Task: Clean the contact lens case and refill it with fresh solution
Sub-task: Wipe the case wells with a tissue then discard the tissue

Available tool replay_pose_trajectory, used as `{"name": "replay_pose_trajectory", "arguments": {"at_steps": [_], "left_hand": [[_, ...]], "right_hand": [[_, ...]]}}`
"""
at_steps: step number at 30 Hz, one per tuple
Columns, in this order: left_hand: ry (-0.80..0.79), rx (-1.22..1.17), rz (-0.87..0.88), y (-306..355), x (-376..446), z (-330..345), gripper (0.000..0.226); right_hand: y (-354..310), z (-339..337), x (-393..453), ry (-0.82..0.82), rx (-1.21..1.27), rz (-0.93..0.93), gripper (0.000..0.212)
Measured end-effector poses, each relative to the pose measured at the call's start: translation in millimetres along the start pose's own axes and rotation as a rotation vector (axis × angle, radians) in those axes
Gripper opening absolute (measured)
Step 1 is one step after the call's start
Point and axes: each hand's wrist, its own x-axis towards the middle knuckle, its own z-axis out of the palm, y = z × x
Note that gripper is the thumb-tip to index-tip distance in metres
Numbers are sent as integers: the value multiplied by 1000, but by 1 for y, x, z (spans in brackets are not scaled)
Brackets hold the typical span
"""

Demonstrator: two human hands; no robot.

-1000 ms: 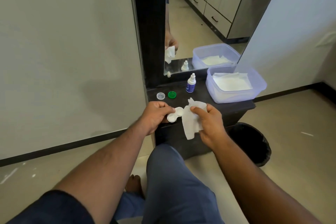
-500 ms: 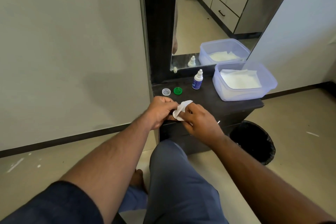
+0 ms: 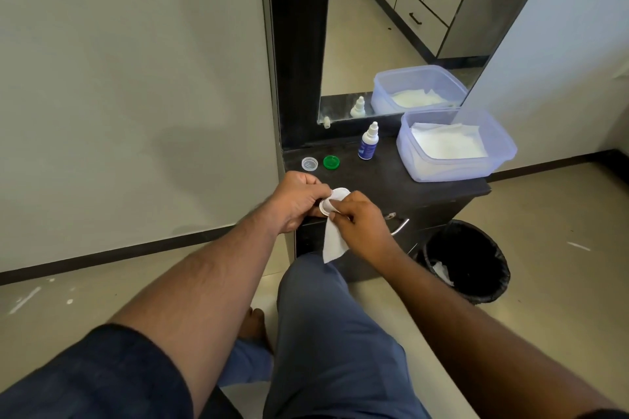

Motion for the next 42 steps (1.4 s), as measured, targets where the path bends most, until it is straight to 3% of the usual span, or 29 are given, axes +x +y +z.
{"name": "replay_pose_trajectory", "arguments": {"at_steps": [2, 7, 10, 14, 19, 25, 31, 36, 42], "left_hand": [[-7, -8, -11, 0, 0, 0, 15], [-36, -41, -11, 2, 0, 0, 19], [-23, -29, -16, 1, 0, 0, 16], [-3, -9, -13, 1, -1, 0, 13], [-18, -13, -24, 3, -2, 1, 14], [-3, 0, -16, 2, -3, 0, 17], [4, -24, -24, 3, -4, 3, 6], [26, -3, -20, 2, -2, 2, 15], [9, -36, -33, 3, -2, 2, 14]], "right_hand": [[4, -4, -1, -26, -68, -28, 33], [-5, -7, -15, -19, -522, -71, 39], [-12, -3, -15, 15, -465, -43, 36], [-7, -3, 0, -75, -208, -41, 35], [-3, -7, -13, -50, -409, -22, 38], [-10, -6, 0, -135, -182, 25, 39], [-12, -18, -9, -120, -473, -9, 37], [-14, -13, -2, -180, -289, -24, 38], [-11, -21, 0, -155, -377, -38, 40]]}}
